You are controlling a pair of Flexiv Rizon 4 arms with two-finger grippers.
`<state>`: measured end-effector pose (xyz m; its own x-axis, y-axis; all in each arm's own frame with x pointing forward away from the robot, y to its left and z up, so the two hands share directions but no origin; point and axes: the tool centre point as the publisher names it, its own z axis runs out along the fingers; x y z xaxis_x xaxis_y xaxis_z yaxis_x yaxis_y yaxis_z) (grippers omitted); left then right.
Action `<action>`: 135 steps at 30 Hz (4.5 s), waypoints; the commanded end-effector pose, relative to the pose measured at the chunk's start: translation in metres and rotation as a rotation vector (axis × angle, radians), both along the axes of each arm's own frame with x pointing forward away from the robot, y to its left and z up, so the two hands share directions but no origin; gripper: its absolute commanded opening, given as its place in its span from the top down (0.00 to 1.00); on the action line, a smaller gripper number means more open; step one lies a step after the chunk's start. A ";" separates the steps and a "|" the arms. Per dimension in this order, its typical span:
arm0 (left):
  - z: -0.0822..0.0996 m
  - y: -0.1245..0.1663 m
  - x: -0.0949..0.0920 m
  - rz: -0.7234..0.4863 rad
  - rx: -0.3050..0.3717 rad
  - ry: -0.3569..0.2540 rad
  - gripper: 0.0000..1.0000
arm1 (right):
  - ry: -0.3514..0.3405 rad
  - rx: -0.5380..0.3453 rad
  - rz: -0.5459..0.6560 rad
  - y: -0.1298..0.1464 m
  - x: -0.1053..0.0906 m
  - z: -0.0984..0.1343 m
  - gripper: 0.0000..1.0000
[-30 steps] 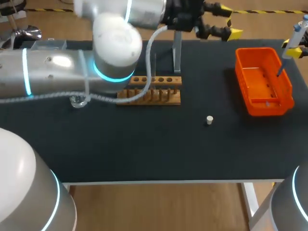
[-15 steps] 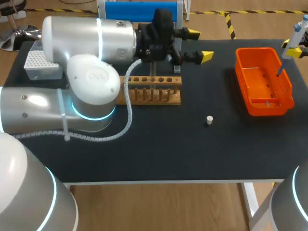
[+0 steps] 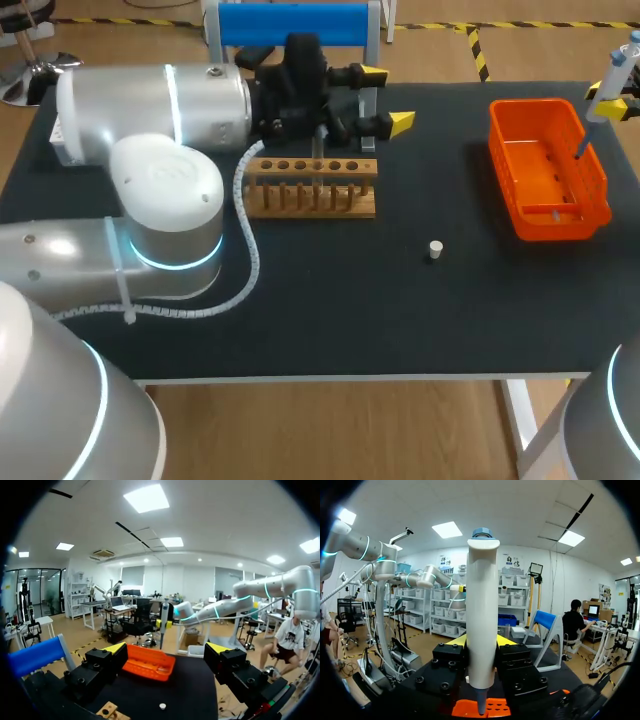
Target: Invert the test tube, pick up the pipette, mount the tip to pipette, aspirate from beaker and dispense into the tube, eject the tip, return the pipette, and cap with the stopper.
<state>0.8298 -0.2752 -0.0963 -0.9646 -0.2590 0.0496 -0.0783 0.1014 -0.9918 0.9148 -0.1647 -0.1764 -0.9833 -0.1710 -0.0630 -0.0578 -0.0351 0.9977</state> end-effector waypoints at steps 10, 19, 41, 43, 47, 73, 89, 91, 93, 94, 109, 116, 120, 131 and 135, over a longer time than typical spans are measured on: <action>-0.002 0.005 -0.001 0.019 -0.183 -0.058 0.00 | -0.001 -0.002 0.001 0.000 0.000 0.001 1.00; -0.002 0.005 -0.001 0.019 -0.183 -0.058 0.00 | -0.001 -0.002 0.001 0.000 0.000 0.001 1.00; -0.002 0.005 -0.001 0.019 -0.183 -0.058 0.00 | -0.001 -0.007 -0.042 0.039 -0.023 0.026 1.00; -0.002 0.005 -0.001 0.019 -0.183 -0.058 0.00 | 0.014 -0.002 -0.059 0.051 -0.024 0.030 1.00; -0.002 0.005 -0.001 0.019 -0.183 -0.058 0.00 | 0.027 0.003 -0.069 0.078 -0.028 0.035 1.00; -0.002 0.005 -0.001 0.019 -0.183 -0.058 0.00 | 0.111 -0.116 0.123 0.239 -0.042 0.040 1.00; -0.001 0.005 -0.002 0.030 -0.169 -0.073 0.00 | 0.057 -0.052 0.108 0.257 -0.068 0.045 1.00; 0.000 0.006 -0.003 0.042 -0.122 -0.083 0.00 | 0.055 -0.054 0.095 0.256 -0.070 0.044 1.00; -0.001 0.006 -0.004 0.046 -0.099 -0.088 0.00 | 0.050 -0.047 0.076 0.255 -0.073 0.044 1.00; 0.000 0.006 -0.005 0.053 -0.087 -0.088 0.00 | 0.048 -0.039 0.068 0.255 -0.074 0.043 1.00; -0.003 0.005 -0.007 0.065 -0.035 -0.074 0.00 | -0.003 0.039 0.035 0.267 -0.084 0.040 1.00; -0.003 0.005 -0.007 0.065 -0.035 -0.074 0.00 | 0.001 0.041 0.035 0.276 -0.084 0.036 1.00; -0.003 0.005 -0.007 0.065 -0.035 -0.074 0.00 | 0.003 0.052 0.037 0.283 -0.085 0.037 1.00; -0.003 0.005 -0.007 0.065 -0.035 -0.074 0.00 | -0.002 0.077 0.066 0.304 -0.087 0.040 1.00; -0.003 0.005 -0.007 0.065 -0.035 -0.074 0.00 | -0.003 0.079 0.076 0.313 -0.087 0.041 1.00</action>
<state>0.8230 -0.2696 -0.0990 -0.9464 -0.3228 -0.0109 -0.0101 0.0633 -0.9979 0.8241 0.1413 -0.1343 -0.9690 -0.2332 -0.0815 -0.0555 -0.1158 0.9917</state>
